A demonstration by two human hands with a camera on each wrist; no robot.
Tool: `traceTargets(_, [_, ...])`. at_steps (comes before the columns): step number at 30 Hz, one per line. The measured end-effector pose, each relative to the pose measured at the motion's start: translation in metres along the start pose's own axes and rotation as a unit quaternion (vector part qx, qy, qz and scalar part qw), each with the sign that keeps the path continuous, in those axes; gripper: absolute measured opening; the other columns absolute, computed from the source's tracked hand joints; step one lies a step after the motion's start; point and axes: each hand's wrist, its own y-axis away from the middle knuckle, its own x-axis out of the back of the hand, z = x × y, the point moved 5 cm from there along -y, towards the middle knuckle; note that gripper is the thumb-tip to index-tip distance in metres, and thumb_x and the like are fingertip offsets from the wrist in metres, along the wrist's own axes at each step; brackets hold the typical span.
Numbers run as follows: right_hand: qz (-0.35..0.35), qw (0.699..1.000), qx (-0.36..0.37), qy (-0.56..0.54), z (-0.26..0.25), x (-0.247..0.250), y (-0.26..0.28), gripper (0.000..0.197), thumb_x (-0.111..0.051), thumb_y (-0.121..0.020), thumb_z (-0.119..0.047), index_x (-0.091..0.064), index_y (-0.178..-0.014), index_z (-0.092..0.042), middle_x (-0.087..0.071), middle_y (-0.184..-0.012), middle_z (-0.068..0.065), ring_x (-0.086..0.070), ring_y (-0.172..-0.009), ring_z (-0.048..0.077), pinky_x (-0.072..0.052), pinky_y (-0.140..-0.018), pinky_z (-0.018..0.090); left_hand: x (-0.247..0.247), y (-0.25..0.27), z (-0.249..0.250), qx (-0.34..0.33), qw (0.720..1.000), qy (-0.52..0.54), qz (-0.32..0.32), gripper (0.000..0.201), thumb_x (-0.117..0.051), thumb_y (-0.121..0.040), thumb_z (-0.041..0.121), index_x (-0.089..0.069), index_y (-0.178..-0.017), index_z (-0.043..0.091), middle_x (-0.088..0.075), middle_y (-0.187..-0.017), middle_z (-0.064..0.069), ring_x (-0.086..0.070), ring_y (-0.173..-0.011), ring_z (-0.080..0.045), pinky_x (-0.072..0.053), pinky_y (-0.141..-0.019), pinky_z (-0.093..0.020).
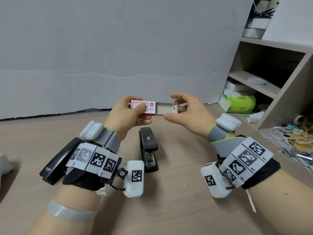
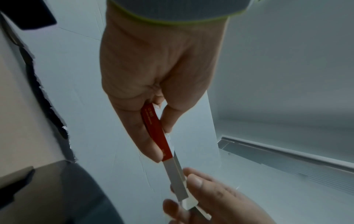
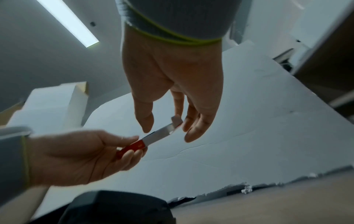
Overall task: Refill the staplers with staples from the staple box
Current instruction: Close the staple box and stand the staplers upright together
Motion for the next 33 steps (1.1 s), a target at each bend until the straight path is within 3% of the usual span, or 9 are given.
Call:
traceTargets(3, [-0.030, 0.976, -0.090, -0.198, 0.008, -0.009, 0.000, 0.041, -0.073, -0.085, -0.015, -0.056, -0.123, -0.009, -0.066, -0.095, 0.011, -0.068, -0.076, 0.024, -0.057, -0.063, 0.030, 0.000, -0.003, -0.001, 0.002, 1.000, 0.010, -0.005, 0.031, -0.050, -0.099, 0.004, -0.047, -0.129, -0.002, -0.060, -0.106, -0.020, -0.068, -0.072, -0.035, -0.062, -0.072, -0.040])
traceTargets(6, [-0.055, 0.933, -0.128, -0.332, 0.006, -0.020, 0.000, 0.011, -0.060, -0.094, -0.008, -0.059, -0.105, -0.008, -0.068, -0.083, 0.020, -0.069, -0.067, 0.029, -0.054, -0.050, 0.027, 0.001, -0.004, -0.003, -0.003, 1.000, 0.006, 0.008, 0.037, -0.047, -0.100, 0.003, -0.043, -0.136, 0.001, -0.057, -0.119, -0.020, -0.070, -0.076, -0.032, -0.062, -0.076, -0.039])
traceTargets(8, [-0.047, 0.927, -0.121, -0.352, 0.005, -0.025, -0.002, 0.007, -0.056, -0.095, -0.005, -0.060, -0.100, -0.008, -0.068, -0.081, 0.020, -0.070, -0.062, 0.025, -0.053, -0.047, 0.025, 0.005, -0.006, -0.003, -0.012, 0.999, 0.011, 0.034, 0.040, -0.048, -0.099, 0.001, -0.042, -0.139, 0.000, -0.053, -0.122, -0.018, -0.070, -0.076, -0.028, -0.062, -0.077, -0.038])
traceTargets(10, [-0.028, 0.928, -0.109, -0.354, 0.003, -0.029, -0.006, 0.010, -0.056, -0.094, -0.002, -0.061, -0.101, -0.007, -0.068, -0.081, 0.019, -0.069, -0.056, 0.020, -0.051, -0.045, 0.023, 0.011, -0.008, -0.002, -0.021, 0.998, 0.010, 0.060, 0.040, -0.050, -0.098, 0.001, -0.043, -0.138, -0.001, -0.055, -0.114, -0.013, -0.070, -0.072, -0.023, -0.062, -0.076, -0.037])
traceTargets(14, [0.053, 0.953, -0.067, -0.290, -0.005, -0.029, -0.021, 0.015, -0.058, -0.088, 0.001, -0.060, -0.098, -0.010, -0.062, -0.068, 0.009, -0.063, -0.045, 0.014, -0.045, -0.040, 0.022, 0.024, -0.010, 0.004, -0.035, 0.996, 0.013, 0.079, 0.035, -0.056, -0.094, 0.002, -0.051, -0.127, -0.005, -0.064, -0.103, -0.013, -0.071, -0.072, -0.021, -0.061, -0.071, -0.035])
traceTargets(19, [0.085, 0.960, -0.037, -0.264, -0.014, -0.037, -0.038, 0.012, -0.061, -0.082, -0.004, -0.058, -0.091, -0.012, -0.063, -0.065, 0.013, -0.060, -0.042, 0.015, -0.043, -0.040, 0.024, 0.034, -0.013, 0.008, -0.049, 0.996, -0.003, 0.080, 0.030, -0.060, -0.093, 0.005, -0.057, -0.121, -0.005, -0.067, -0.104, -0.016, -0.071, -0.075, -0.024, -0.059, -0.071, -0.032])
traceTargets(24, [0.000, 0.945, -0.030, -0.326, -0.016, -0.052, -0.048, 0.012, -0.069, -0.087, -0.008, -0.060, -0.096, -0.007, -0.064, -0.072, 0.012, -0.069, -0.054, 0.023, -0.051, -0.044, 0.026, 0.049, -0.018, 0.005, -0.062, 0.991, 0.000, 0.120, 0.030, -0.061, -0.093, 0.004, -0.057, -0.121, -0.005, -0.068, -0.103, -0.015, -0.073, -0.073, -0.022, -0.060, -0.075, -0.032])
traceTargets(29, [-0.099, 0.921, -0.048, -0.374, -0.019, -0.053, -0.049, 0.015, -0.057, -0.096, -0.007, -0.062, -0.109, -0.002, -0.059, -0.091, 0.015, -0.074, -0.070, 0.029, -0.062, -0.060, 0.031, 0.056, -0.019, 0.008, -0.074, 0.986, -0.002, 0.147, 0.026, -0.060, -0.092, 0.002, -0.057, -0.118, 0.000, -0.067, -0.099, -0.012, -0.072, -0.071, -0.019, -0.060, -0.071, -0.028])
traceTargets(33, [-0.106, 0.925, -0.036, -0.363, -0.018, -0.049, -0.047, 0.017, -0.058, -0.094, -0.002, -0.063, -0.110, -0.002, -0.061, -0.077, 0.009, -0.074, -0.070, 0.030, -0.061, -0.059, 0.029, 0.054, -0.016, 0.007, -0.072, 0.988, -0.010, 0.137, 0.030, -0.060, -0.093, 0.003, -0.057, -0.122, -0.003, -0.067, -0.099, -0.012, -0.072, -0.070, -0.018, -0.060, -0.074, -0.033])
